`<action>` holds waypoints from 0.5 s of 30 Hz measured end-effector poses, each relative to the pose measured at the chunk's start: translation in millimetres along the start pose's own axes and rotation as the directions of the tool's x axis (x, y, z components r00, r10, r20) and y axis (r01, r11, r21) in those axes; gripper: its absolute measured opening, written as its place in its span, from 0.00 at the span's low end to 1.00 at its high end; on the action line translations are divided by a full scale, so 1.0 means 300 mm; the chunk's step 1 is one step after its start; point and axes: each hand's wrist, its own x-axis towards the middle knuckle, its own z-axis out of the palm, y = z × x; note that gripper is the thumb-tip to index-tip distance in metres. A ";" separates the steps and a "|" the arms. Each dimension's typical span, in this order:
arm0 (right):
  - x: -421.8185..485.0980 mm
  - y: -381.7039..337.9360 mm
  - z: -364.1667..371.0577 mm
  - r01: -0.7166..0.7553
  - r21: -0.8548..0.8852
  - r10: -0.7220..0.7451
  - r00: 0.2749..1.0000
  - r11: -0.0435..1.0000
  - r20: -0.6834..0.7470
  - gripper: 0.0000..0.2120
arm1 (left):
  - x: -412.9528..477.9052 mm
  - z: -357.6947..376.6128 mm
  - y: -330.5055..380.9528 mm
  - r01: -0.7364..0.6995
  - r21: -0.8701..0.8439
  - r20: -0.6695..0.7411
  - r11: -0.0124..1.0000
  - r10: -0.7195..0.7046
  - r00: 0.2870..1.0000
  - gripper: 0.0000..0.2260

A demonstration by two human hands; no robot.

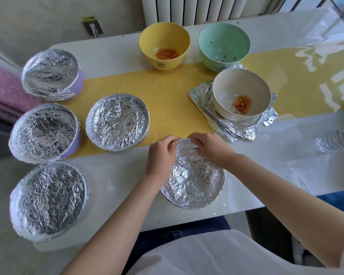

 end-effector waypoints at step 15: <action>-0.081 0.033 0.023 0.020 0.050 -0.005 0.961 0.999 -0.277 0.12 | 0.022 0.019 0.020 -0.188 0.076 0.082 0.979 0.181 0.980 0.11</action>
